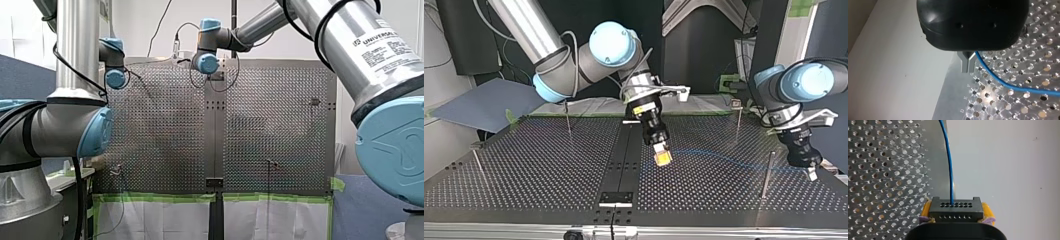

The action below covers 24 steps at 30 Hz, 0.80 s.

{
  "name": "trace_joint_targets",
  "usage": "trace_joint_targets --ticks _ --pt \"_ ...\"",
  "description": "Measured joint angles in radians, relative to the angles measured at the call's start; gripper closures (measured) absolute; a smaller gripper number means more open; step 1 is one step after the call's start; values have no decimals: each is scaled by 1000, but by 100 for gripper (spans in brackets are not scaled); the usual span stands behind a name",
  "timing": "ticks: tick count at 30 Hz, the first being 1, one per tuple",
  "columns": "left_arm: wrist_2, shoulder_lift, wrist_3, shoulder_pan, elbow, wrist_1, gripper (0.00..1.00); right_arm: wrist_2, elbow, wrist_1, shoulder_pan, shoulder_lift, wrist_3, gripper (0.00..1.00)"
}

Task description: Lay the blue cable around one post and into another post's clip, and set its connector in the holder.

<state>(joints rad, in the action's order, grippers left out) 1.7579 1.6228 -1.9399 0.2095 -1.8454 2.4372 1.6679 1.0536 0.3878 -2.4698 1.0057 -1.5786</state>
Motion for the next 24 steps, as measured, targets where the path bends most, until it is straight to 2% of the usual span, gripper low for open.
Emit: trace_joint_targets --ticks 4,15,24 --pt "-7 3 -2 5 1 -10 98 -4 -22 -3 -2 -16 0 100" --pt "-35 8 -4 18 7 -16 98 -6 -114 -51 -15 -93 4 100" --pt "-59 68 -10 32 33 -11 98 0 -126 -59 -9 -111 0 100"
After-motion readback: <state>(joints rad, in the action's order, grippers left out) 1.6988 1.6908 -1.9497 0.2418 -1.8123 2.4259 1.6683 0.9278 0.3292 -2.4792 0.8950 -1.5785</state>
